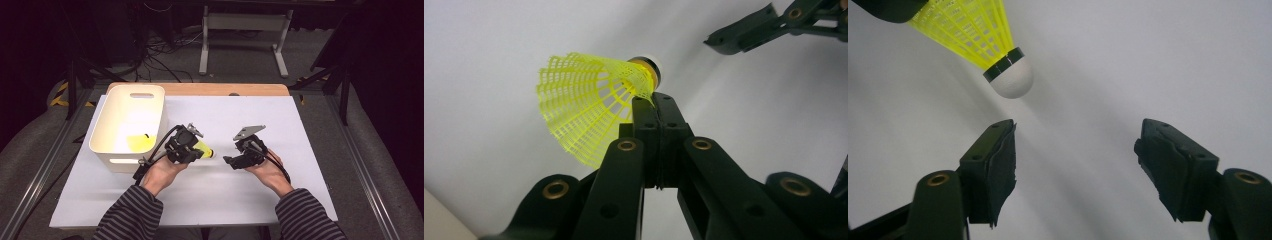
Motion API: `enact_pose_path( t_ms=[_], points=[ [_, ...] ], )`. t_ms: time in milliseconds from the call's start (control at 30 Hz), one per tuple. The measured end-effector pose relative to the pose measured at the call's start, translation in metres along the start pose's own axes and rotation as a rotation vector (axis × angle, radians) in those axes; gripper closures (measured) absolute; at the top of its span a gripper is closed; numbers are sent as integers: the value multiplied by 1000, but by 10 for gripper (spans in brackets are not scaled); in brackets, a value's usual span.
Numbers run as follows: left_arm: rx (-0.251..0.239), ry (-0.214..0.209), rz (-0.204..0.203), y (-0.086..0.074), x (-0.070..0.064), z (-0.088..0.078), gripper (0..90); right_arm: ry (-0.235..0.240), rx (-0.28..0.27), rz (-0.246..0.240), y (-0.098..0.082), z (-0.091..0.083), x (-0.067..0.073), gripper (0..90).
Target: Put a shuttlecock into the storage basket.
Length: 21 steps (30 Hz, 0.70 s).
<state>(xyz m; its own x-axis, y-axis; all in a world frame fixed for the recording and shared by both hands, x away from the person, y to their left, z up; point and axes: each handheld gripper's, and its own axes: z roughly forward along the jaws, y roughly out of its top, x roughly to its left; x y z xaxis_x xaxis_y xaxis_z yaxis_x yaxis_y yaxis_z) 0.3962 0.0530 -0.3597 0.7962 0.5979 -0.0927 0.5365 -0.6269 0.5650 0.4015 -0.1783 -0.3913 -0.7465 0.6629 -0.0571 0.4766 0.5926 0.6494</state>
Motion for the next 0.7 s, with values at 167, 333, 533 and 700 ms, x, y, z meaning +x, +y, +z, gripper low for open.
enact_pose_path(
  t_ms=[167, 333, 533, 700],
  points=[
    [-2, 5, -11, 0, 1, -2, 900, -17, -61, 12, -9, -11, -2, 289],
    [6, 8, -8, 0, 0, -2, 900, -29, -86, 83, -21, -17, -9, 266],
    [14, 25, -11, -1, 1, -6, 900, -47, -95, 90, -31, -23, -13, 227],
    [9, 34, -13, -1, 2, -11, 900, -49, -122, 77, -38, -30, -11, 209]
  ],
)
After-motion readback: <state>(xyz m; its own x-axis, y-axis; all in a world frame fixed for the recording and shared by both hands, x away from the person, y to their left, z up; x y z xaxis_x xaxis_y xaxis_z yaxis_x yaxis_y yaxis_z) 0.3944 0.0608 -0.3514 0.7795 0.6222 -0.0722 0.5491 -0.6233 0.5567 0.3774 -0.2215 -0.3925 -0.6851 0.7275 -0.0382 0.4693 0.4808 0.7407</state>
